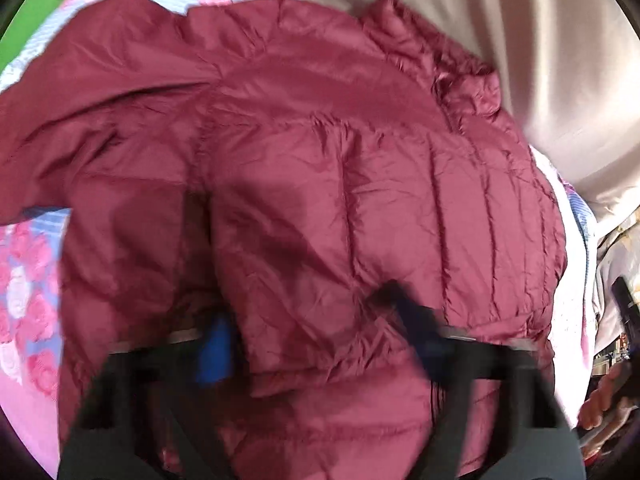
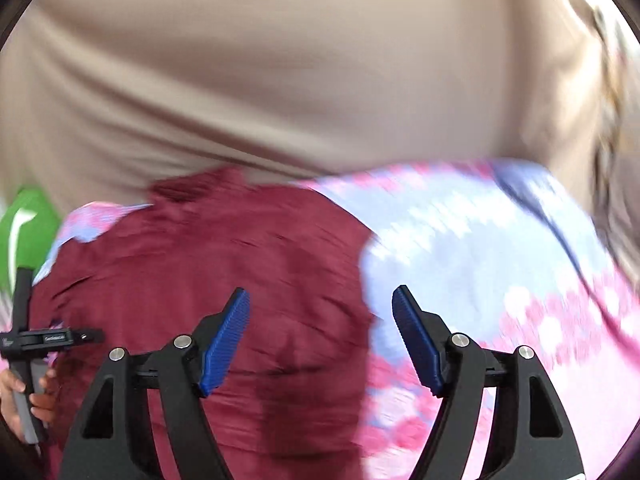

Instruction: Fold large clothes

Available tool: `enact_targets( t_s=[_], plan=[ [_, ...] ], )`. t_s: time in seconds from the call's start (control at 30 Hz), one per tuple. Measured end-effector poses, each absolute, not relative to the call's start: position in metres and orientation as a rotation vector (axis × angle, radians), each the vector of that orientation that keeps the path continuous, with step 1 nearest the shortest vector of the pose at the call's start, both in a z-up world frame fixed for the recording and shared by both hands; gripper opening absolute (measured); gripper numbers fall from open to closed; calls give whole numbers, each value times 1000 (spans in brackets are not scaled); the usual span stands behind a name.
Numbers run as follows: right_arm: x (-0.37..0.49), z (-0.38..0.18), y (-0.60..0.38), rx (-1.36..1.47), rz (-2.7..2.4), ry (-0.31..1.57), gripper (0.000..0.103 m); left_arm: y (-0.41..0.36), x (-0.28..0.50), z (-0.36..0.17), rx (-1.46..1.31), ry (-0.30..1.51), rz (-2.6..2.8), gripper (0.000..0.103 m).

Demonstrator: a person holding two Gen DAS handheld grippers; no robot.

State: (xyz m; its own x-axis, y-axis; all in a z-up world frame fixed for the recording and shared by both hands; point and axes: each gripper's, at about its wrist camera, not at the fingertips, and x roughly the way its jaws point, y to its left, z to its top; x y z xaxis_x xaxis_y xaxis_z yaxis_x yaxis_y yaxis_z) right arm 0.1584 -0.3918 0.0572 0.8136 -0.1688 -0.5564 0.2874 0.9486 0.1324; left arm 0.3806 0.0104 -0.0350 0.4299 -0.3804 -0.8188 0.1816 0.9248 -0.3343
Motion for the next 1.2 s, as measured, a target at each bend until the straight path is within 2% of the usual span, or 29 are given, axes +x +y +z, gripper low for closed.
enact_targets(
  t_s=[0.03, 0.07, 0.3, 0.5, 0.53, 0.57, 0.6, 0.63, 0.73, 0.83, 0.87, 1.07, 1.17, 1.2],
  plan=[
    [161, 50, -404, 242, -260, 590, 72, 9, 383, -32, -204, 1066, -357, 19],
    [167, 43, -413, 263, -275, 606, 72, 8, 386, -25, -205, 1051, -386, 3],
    [217, 28, -421, 306, -260, 621, 72, 30, 394, 52, -112, 778, -303, 3],
    [261, 8, -423, 472, -186, 668, 70, 20, 423, -12, -2, 871, -213, 3],
    [268, 4, -422, 474, -174, 688, 42, 18, 424, -21, 4, 877, -204, 3],
    [276, 2, -417, 443, -164, 723, 22, 16, 425, -28, 9, 877, -196, 3],
    [282, 4, -410, 397, -162, 747, 11, 15, 425, -32, 16, 873, -190, 3],
    [275, 16, -403, 345, -172, 693, 9, 13, 424, -34, 23, 867, -183, 3],
    [255, 33, -401, 305, -166, 555, 8, 2, 421, -40, 61, 839, -165, 3],
    [292, -15, -416, 263, -264, 792, 8, -13, 414, -48, 111, 799, -150, 3],
    [292, -23, -418, 253, -286, 801, 9, -19, 410, -50, 132, 787, -148, 3],
    [224, 29, -399, 261, -292, 577, 16, -34, 389, -57, 217, 740, -95, 3],
    [239, -4, -378, 122, -274, 747, 11, -41, 381, -55, 239, 735, -77, 3],
    [247, -22, -377, 84, -302, 821, 7, -42, 379, -56, 238, 735, -76, 3]
  ],
)
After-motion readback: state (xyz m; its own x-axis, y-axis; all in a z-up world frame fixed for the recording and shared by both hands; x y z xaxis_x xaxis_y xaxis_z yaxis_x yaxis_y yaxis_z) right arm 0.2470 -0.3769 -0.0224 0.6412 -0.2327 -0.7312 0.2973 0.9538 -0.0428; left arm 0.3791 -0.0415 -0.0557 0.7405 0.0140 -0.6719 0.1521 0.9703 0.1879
